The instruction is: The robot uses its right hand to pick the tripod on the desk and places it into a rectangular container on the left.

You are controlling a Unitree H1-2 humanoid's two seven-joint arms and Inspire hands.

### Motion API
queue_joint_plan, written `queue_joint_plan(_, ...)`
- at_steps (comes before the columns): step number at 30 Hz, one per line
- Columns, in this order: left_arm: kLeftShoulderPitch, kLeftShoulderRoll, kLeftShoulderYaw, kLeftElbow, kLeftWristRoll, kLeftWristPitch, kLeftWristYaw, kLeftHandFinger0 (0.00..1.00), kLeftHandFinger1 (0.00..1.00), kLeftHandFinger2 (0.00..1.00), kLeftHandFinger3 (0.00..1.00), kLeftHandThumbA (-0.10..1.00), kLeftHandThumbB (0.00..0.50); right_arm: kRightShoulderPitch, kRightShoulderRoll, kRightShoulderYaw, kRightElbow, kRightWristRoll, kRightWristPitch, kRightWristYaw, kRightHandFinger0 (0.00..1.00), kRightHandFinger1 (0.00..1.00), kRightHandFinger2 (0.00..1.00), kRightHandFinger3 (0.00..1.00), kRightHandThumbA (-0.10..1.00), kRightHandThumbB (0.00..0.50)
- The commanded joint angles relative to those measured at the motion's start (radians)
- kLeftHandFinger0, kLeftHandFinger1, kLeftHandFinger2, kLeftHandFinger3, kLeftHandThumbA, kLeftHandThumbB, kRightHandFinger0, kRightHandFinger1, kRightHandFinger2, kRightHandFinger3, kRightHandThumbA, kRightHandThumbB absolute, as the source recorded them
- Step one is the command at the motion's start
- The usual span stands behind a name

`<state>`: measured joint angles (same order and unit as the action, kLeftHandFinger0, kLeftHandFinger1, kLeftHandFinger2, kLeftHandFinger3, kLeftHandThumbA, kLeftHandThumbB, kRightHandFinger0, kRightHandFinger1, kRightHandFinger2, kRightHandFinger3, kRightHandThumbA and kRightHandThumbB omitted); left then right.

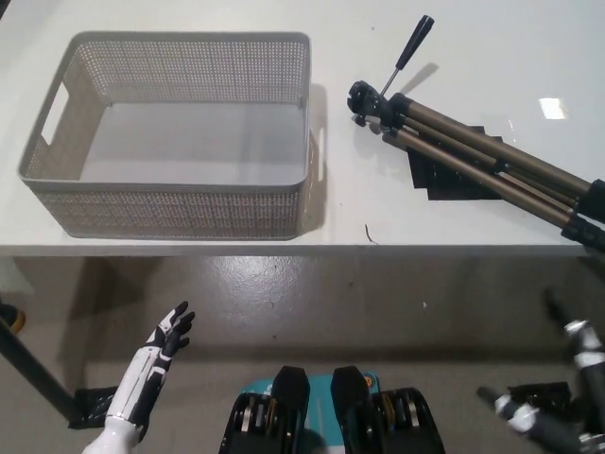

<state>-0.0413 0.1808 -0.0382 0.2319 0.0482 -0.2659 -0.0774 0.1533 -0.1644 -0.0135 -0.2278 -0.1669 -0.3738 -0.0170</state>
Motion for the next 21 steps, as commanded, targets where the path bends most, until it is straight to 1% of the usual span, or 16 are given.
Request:
queue_joint_plan(1,-0.015,0.020,0.000,-0.017,-0.005,-0.050,-0.021,1.00,1.00,1.00,1.00,1.00,0.500,-0.076,-0.057,-0.137,-0.294,-0.147,0.072,-0.025,1.00,1.00,1.00,1.00,1.00,0.477)
queue_joint_plan(2,-0.015,0.020,0.000,-0.016,0.002,-0.055,-0.017,1.00,1.00,1.00,1.00,1.00,0.500,-0.110,-0.078,-0.159,-0.354,-0.147,0.149,0.000,1.00,1.00,1.00,1.00,1.00,0.499)
queue_joint_plan(3,-0.015,0.020,0.000,-0.014,0.001,-0.056,-0.018,1.00,1.00,1.00,1.00,1.00,0.500,-0.143,-0.095,-0.172,-0.380,-0.140,0.186,0.014,1.00,1.00,1.00,1.00,1.00,0.500)
queue_joint_plan(4,-0.016,0.021,0.000,-0.012,-0.001,-0.058,-0.020,1.00,1.00,1.00,1.00,1.00,0.500,-0.180,-0.116,-0.183,-0.396,-0.140,0.211,0.026,1.00,1.00,1.00,1.00,1.00,0.481)
queue_joint_plan(5,-0.016,0.023,0.001,-0.012,-0.002,-0.057,-0.022,1.00,1.00,1.00,1.00,1.00,0.500,-0.239,-0.145,-0.193,-0.409,-0.147,0.247,0.043,1.00,1.00,1.00,1.00,1.00,0.483)
queue_joint_plan(6,-0.014,0.025,0.003,-0.019,-0.004,-0.045,-0.023,1.00,1.00,1.00,1.00,1.00,0.500,-0.320,-0.172,-0.196,-0.427,-0.153,0.334,0.073,1.00,1.00,1.00,1.00,1.00,0.497)
queue_joint_plan(7,-0.014,0.024,0.003,-0.020,-0.005,-0.042,-0.023,1.00,1.00,1.00,1.00,1.00,0.500,-0.341,-0.178,-0.198,-0.434,-0.154,0.363,0.083,1.00,1.00,1.00,1.00,1.00,0.499)
queue_joint_plan(9,-0.016,0.022,0.003,-0.016,-0.004,-0.048,-0.022,1.00,1.00,1.00,1.00,1.00,0.500,-0.446,-0.231,-0.194,-0.418,-0.194,0.426,0.125,1.00,1.00,1.00,1.00,1.00,0.462)
queue_joint_plan(10,-0.020,0.024,0.002,-0.009,-0.008,-0.060,-0.026,1.00,1.00,1.00,1.00,1.00,0.500,-0.514,-0.258,-0.183,-0.400,-0.209,0.472,0.152,1.00,1.00,1.00,1.00,1.00,0.458)
queue_joint_plan(11,-0.022,0.023,0.001,-0.008,-0.007,-0.059,-0.026,1.00,1.00,1.00,1.00,1.00,0.500,-0.570,-0.280,-0.170,-0.387,-0.224,0.527,0.181,1.00,1.00,1.00,1.00,1.00,0.437)
queue_joint_plan(12,-0.022,0.022,0.001,-0.009,-0.007,-0.054,-0.026,1.00,1.00,1.00,1.00,1.00,0.500,-0.622,-0.300,-0.153,-0.360,-0.244,0.559,0.206,1.00,1.00,1.00,1.00,1.00,0.436)
queue_joint_plan(13,-0.021,0.022,0.001,-0.012,-0.007,-0.047,-0.026,1.00,1.00,1.00,1.00,1.00,0.500,-0.669,-0.314,-0.136,-0.325,-0.264,0.573,0.220,1.00,1.00,1.00,1.00,1.00,0.428)
queue_joint_plan(15,-0.024,0.025,0.000,-0.011,-0.001,-0.051,-0.026,1.00,1.00,1.00,1.00,1.00,0.500,-0.737,-0.327,-0.106,-0.263,-0.285,0.589,0.234,1.00,1.00,1.00,1.00,1.00,0.452)
queue_joint_plan(16,-0.023,0.026,-0.001,-0.015,-0.008,-0.046,-0.031,1.00,1.00,1.00,1.00,1.00,0.500,-0.803,-0.341,-0.073,-0.204,-0.300,0.622,0.263,1.00,1.00,1.00,1.00,1.00,0.475)
queue_joint_plan(18,-0.022,0.029,-0.002,-0.016,0.000,-0.050,-0.030,1.00,1.00,1.00,1.00,1.00,0.500,-0.884,-0.348,-0.033,-0.120,-0.300,0.652,0.290,1.00,1.00,1.00,1.00,1.00,0.465)
queue_joint_plan(21,-0.019,0.029,-0.002,-0.022,-0.001,-0.040,-0.031,1.00,1.00,1.00,1.00,1.00,0.500,-0.998,-0.345,0.037,0.048,-0.343,0.656,0.301,1.00,1.00,1.00,1.00,1.00,0.477)
